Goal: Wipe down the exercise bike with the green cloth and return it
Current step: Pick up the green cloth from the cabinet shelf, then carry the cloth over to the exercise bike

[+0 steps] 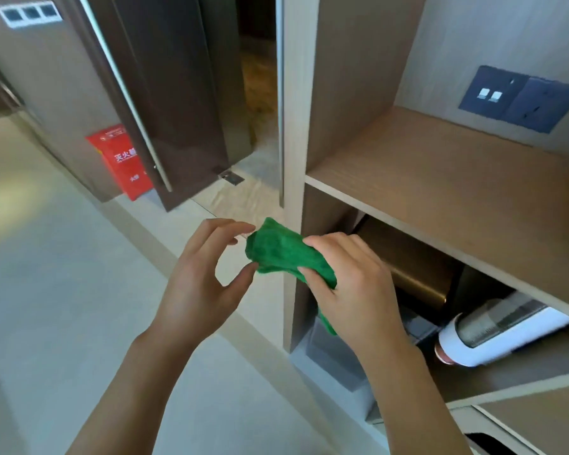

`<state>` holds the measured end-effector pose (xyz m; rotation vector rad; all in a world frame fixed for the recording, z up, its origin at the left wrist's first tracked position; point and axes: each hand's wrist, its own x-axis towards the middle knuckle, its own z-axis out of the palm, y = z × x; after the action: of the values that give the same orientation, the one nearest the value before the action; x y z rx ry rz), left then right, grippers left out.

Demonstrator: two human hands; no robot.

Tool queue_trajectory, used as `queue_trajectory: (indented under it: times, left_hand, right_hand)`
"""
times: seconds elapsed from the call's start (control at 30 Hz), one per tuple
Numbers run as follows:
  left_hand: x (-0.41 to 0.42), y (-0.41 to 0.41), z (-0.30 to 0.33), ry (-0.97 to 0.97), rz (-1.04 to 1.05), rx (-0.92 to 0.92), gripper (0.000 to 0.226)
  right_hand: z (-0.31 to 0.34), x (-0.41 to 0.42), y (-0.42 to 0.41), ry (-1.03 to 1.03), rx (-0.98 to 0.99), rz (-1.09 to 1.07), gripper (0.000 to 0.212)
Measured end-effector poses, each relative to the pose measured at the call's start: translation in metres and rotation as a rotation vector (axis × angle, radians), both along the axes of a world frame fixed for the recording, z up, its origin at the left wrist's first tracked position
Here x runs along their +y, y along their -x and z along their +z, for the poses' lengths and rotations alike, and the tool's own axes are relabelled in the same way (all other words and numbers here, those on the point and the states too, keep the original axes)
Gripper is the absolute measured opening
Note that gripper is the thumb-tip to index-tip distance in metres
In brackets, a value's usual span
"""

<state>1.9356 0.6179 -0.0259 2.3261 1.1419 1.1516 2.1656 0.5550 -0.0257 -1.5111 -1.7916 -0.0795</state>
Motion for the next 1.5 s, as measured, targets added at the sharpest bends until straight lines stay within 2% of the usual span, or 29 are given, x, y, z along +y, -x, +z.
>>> queue_trajectory:
  times: [0.33, 0.63, 1.1, 1.23, 1.4, 1.5]
  left_hand:
    - [-0.039, 0.252, 0.001, 0.068, 0.351, 0.013, 0.045]
    - [-0.101, 0.443, 0.000, 0.093, 0.671, 0.062, 0.043]
    - [-0.222, 0.611, -0.015, 0.221, 1.282, 0.040, 0.042]
    - [-0.231, 0.651, -0.023, 0.201, 1.394, 0.053, 0.039]
    - [-0.218, 0.704, -0.027, 0.211, 1.518, 0.049, 0.051]
    - [-0.203, 0.730, -0.022, 0.229, 1.586, 0.058, 0.046]
  right_hand:
    - [0.014, 0.032, 0.219, 0.074, -0.002, 0.145, 0.033]
    - [0.021, 0.043, 0.405, 0.116, -0.009, 0.397, 0.035]
    - [0.010, 0.058, 0.649, 0.159, -0.056, 0.902, 0.036]
    - [0.004, 0.074, 0.712, 0.163, -0.076, 1.022, 0.034]
    - [0.002, 0.112, 0.790, 0.192, -0.082, 1.143, 0.035]
    - [0.003, 0.137, 0.834, 0.205, -0.076, 1.214, 0.035]
